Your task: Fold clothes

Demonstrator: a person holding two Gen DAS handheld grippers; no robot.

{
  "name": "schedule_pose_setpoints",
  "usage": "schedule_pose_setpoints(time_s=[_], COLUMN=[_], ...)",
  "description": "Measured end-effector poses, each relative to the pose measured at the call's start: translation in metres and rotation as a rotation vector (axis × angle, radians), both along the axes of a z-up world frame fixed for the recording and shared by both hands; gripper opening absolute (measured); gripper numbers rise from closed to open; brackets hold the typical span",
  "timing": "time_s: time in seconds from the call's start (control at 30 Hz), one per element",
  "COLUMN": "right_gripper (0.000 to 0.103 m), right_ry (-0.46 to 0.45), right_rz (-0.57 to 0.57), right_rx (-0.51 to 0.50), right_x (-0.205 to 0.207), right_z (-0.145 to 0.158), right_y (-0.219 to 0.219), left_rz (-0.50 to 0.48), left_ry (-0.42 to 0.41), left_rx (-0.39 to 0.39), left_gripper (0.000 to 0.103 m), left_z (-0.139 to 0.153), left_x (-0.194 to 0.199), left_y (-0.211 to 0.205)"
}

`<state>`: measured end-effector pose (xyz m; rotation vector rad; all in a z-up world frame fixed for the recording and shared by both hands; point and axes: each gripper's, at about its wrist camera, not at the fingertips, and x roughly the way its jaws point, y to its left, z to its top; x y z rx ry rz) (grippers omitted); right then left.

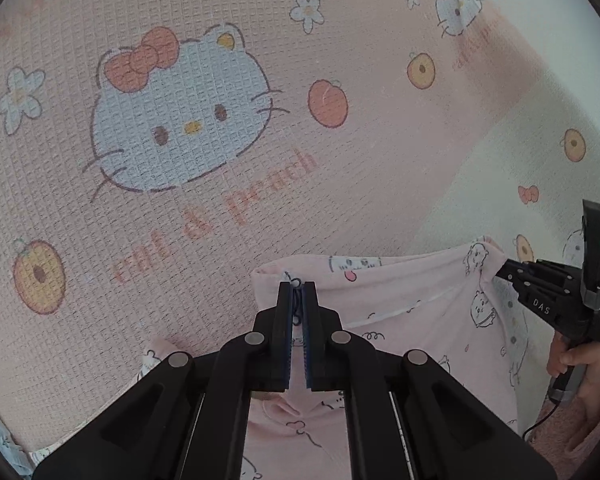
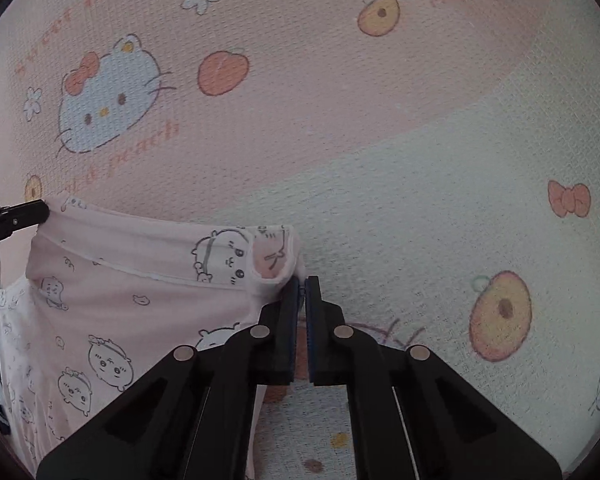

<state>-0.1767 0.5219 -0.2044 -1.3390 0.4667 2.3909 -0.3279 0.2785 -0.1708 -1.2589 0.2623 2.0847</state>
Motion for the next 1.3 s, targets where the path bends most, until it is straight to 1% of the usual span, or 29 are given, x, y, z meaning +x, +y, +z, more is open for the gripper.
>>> schedule_pose_setpoints(time_s=[0.03, 0.07, 0.13, 0.17, 0.2, 0.23, 0.27, 0.37, 0.4, 0.5, 0.6, 0.67, 0.7, 0.73, 0.77, 0.8, 0.87, 0.9, 0.97, 1.0, 1.03, 1.07, 1.1, 1.13, 1.17, 1.2, 1.23, 1.27, 1.3], right_gripper=[0.002, 0.002, 0.002, 0.002, 0.002, 0.001, 0.002, 0.002, 0.002, 0.002, 0.002, 0.002, 0.002, 0.002, 0.003, 0.005, 0.006, 0.006, 0.008, 0.008, 0.008, 0.008, 0.008, 0.002, 0.001, 0.001, 0.002, 0.009, 0.009], right_ry=[-0.009, -0.019, -0.044, -0.051, -0.054, -0.054, -0.046, -0.018, -0.023, -0.048, -0.055, -0.053, -0.056, -0.069, -0.072, -0.042, 0.044, 0.079, 0.123, 0.124, 0.104, 0.075, 0.022, -0.003, -0.014, -0.013, -0.008, -0.003, 0.023], right_rz=[-0.005, -0.006, -0.021, -0.031, -0.044, -0.054, -0.053, -0.040, -0.037, -0.055, -0.085, -0.113, -0.132, -0.161, -0.193, -0.220, -0.263, -0.251, -0.190, -0.141, -0.084, -0.024, 0.007, 0.008, 0.002, -0.033, -0.080, -0.131, -0.151], right_rx=[0.010, 0.022, 0.057, 0.050, 0.035, 0.024, 0.011, 0.014, 0.019, 0.017, 0.000, -0.015, -0.008, 0.025, 0.038, -0.014, -0.148, -0.187, -0.239, -0.255, -0.266, -0.277, -0.241, -0.200, -0.166, -0.128, -0.088, -0.035, -0.038], right_x=[0.000, 0.000, 0.000, 0.001, 0.002, 0.002, 0.001, 0.003, 0.003, 0.006, 0.009, 0.013, 0.015, 0.017, 0.021, 0.026, 0.036, 0.037, 0.032, 0.026, 0.018, 0.010, 0.004, 0.002, 0.002, 0.004, 0.007, 0.011, 0.014], right_z=[-0.001, -0.002, -0.003, -0.005, -0.006, -0.007, -0.007, 0.000, 0.001, -0.002, -0.004, -0.004, -0.004, -0.003, -0.001, 0.000, 0.004, 0.007, 0.010, 0.011, 0.008, 0.005, 0.000, -0.003, -0.003, 0.000, 0.005, 0.010, 0.015], right_y=[0.001, 0.002, 0.004, 0.007, 0.011, 0.015, 0.016, 0.013, 0.013, 0.017, 0.024, 0.030, 0.032, 0.035, 0.041, 0.049, 0.063, 0.065, 0.060, 0.053, 0.043, 0.033, 0.024, 0.021, 0.020, 0.024, 0.031, 0.036, 0.041], left_rz=[-0.002, 0.009, 0.037, 0.062, 0.090, 0.093, 0.090, 0.047, 0.047, 0.037, -0.023, 0.015, 0.029, 0.043, 0.066, 0.090, 0.095, 0.084, 0.039, 0.003, -0.036, -0.053, -0.024, 0.014, 0.051, 0.129, 0.214, 0.263, 0.304], left_ry=[-0.006, -0.011, -0.020, -0.023, -0.026, -0.022, -0.018, 0.003, 0.021, 0.030, -0.004, 0.016, 0.001, -0.018, -0.029, -0.038, -0.073, -0.098, -0.106, -0.110, -0.113, -0.094, -0.065, -0.036, -0.006, -0.026, -0.054, -0.064, -0.069], left_rx=[0.015, 0.046, 0.115, 0.112, 0.102, 0.067, 0.027, -0.025, -0.042, -0.040, -0.094, -0.190, -0.198, -0.201, -0.160, -0.111, 0.008, 0.037, 0.044, 0.037, 0.029, -0.018, -0.085, -0.154, -0.224, -0.188, -0.130, -0.045, 0.045], left_gripper=[0.004, 0.001, 0.001, 0.001, 0.001, 0.001, 0.001, 0.001, 0.001, 0.001, 0.002, 0.002, 0.002, 0.002, 0.003, 0.003, 0.003, 0.004, 0.004, 0.004, 0.004, 0.004, 0.004, 0.004, 0.004, 0.004, 0.004, 0.004, 0.004], left_z=[0.000, 0.002, 0.007, 0.006, 0.004, -0.001, -0.007, -0.015, -0.016, -0.020, -0.035, -0.050, -0.053, -0.056, -0.050, -0.042, -0.028, -0.025, -0.027, -0.032, -0.036, -0.043, -0.050, -0.056, -0.063, -0.056, -0.048, -0.033, -0.017], left_x=[-0.002, -0.005, -0.013, -0.018, -0.024, -0.027, -0.030, -0.023, -0.022, -0.029, -0.040, -0.052, -0.058, -0.063, -0.064, -0.064, -0.053, -0.046, -0.027, -0.018, -0.009, -0.003, -0.006, -0.010, -0.014, -0.022, -0.030, -0.027, -0.022], left_y=[0.000, -0.004, -0.014, -0.019, -0.024, -0.024, -0.022, -0.012, -0.010, -0.001, 0.019, 0.028, 0.027, 0.027, 0.022, 0.016, 0.003, 0.000, -0.002, 0.000, 0.003, 0.008, 0.008, 0.007, 0.006, -0.007, -0.024, -0.045, -0.067])
